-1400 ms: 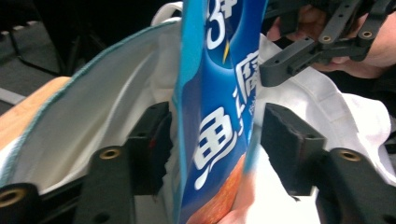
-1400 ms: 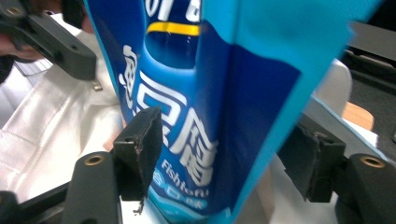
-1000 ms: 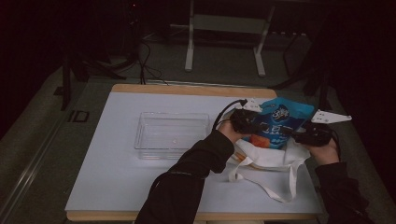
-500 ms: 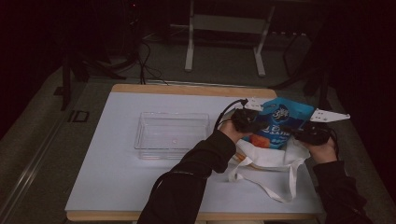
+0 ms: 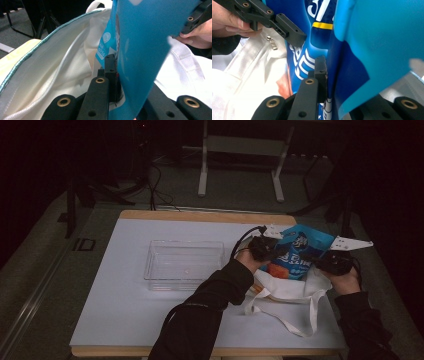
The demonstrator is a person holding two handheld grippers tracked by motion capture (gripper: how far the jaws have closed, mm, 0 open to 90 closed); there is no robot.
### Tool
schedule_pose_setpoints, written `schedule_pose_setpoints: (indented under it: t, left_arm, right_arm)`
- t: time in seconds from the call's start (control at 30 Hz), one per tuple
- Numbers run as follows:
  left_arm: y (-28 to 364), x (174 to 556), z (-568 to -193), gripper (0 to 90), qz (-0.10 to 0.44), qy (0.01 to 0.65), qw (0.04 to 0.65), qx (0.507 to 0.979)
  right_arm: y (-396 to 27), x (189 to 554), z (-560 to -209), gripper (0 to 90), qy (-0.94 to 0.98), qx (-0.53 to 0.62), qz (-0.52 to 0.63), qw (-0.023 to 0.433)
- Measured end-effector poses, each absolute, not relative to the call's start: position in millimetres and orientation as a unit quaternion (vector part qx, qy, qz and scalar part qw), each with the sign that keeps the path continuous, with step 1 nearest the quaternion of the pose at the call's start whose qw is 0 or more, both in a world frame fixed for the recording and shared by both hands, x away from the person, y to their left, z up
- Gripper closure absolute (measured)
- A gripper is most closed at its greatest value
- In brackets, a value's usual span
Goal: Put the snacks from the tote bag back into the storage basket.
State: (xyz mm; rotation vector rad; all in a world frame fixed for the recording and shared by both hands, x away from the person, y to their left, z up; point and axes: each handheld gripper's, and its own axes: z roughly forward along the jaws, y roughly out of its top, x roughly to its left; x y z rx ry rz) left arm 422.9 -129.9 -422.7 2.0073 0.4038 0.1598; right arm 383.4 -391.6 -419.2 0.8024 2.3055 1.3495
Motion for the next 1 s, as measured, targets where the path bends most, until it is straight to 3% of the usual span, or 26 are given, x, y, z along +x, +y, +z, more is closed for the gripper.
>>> schedule_pose_setpoints:
  t: [0.4,1.0]
  left_arm:
    - [-131.2,420.9,-410.5,87.8,0.077,0.16,0.511,0.841]
    - [-124.9,411.7,-360.5,89.8,0.087,0.133,0.532,0.831]
  right_arm:
    - [-389.8,381.1,-409.7,86.3,0.815,0.283,0.472,0.179]
    - [-392.4,369.2,-363.2,87.7,0.8,0.267,0.504,0.186]
